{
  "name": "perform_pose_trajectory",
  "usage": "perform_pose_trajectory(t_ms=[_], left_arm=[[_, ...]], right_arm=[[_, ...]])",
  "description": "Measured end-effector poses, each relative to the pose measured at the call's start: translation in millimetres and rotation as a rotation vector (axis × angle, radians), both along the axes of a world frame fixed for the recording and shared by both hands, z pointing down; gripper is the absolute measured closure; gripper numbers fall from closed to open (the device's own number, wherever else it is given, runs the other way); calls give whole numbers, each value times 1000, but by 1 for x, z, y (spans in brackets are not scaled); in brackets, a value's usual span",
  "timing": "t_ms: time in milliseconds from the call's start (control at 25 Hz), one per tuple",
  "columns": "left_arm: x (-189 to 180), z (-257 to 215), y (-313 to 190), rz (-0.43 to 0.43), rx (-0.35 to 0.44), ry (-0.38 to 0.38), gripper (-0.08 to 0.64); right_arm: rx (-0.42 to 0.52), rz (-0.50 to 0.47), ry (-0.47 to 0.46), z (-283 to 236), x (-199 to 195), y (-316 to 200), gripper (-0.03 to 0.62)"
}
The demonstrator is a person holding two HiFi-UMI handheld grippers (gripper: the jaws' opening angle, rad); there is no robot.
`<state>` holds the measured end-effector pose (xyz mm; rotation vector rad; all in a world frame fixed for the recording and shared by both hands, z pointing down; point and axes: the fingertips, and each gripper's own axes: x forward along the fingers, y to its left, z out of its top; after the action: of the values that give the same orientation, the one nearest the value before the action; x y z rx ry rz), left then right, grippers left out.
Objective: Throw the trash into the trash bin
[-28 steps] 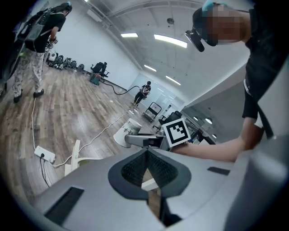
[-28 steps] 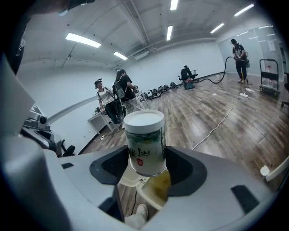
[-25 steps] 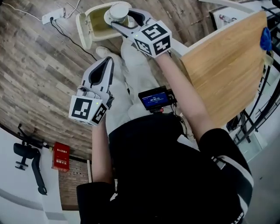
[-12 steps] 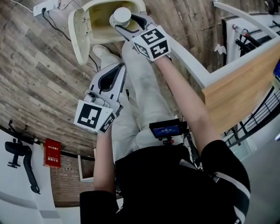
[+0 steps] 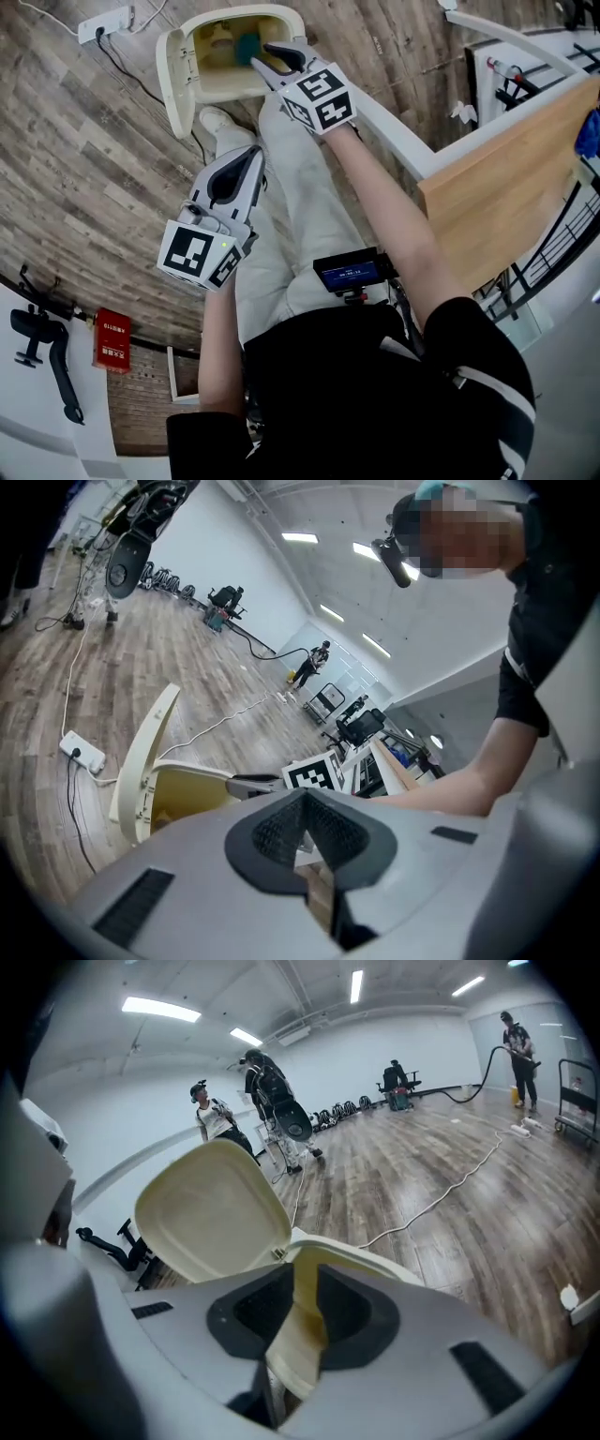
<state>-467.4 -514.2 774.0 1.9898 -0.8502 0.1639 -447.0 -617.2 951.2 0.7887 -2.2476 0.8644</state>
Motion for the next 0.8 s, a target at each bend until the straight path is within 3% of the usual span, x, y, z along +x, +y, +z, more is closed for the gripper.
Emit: perform_pose_trajectory(t_ms=[80,160,440,600,800], left_arm=[[-1,-15,-11,7,32,-5,561],[-2,-39,-26,21,80,-15,561],[-23,-156,-43,29,294,-96,561],[-16,-219,-31,40,363,-131,561],[5,-297,-58,54,533,-164,561]], right_arm=[[28,13,-25,-23,-1,-11,575],[58,21,-54,-58,-1,-27,591],[327,-19,-167,-267,-9,-60,594],[440,26,-271,-391,11,-39,594],[634,67,-424,-526,46,-41,594]])
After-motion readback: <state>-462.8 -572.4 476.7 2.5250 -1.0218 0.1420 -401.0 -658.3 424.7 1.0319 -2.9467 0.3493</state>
